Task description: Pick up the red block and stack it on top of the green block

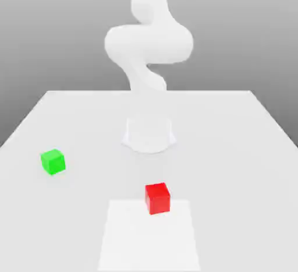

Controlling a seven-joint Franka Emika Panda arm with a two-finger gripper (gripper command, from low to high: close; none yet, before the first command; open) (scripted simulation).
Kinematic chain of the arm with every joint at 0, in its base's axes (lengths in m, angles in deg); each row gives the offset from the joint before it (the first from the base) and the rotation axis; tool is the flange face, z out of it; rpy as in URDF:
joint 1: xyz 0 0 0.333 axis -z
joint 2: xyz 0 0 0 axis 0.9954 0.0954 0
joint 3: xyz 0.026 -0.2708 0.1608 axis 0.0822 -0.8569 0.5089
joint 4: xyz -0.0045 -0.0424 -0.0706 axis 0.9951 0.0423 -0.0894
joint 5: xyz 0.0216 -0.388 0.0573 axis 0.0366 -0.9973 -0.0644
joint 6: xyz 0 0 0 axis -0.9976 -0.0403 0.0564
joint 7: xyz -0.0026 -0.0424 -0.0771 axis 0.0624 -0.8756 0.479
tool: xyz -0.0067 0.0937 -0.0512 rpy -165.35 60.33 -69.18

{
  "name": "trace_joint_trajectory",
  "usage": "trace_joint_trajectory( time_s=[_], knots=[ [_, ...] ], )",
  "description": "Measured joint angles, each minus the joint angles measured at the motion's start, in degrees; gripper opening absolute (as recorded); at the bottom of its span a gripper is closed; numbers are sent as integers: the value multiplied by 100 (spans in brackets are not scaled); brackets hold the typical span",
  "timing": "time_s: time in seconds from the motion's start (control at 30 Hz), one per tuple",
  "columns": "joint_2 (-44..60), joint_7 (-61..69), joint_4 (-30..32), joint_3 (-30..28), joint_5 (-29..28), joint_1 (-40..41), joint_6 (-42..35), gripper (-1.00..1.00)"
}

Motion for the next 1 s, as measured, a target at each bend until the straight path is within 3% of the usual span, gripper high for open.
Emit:
trace_joint_trajectory(
  time_s=[0.53,0.77,0.8,1.0],
  knots=[
    [2887,859,3062,-132,-58,-383,2362,0],
    [4995,1076,3202,-45,62,-374,4056,0],
    [5162,1080,3181,-28,66,-357,4200,-100],
    [5245,1064,3170,-16,48,-346,4269,-100]
  ],
)
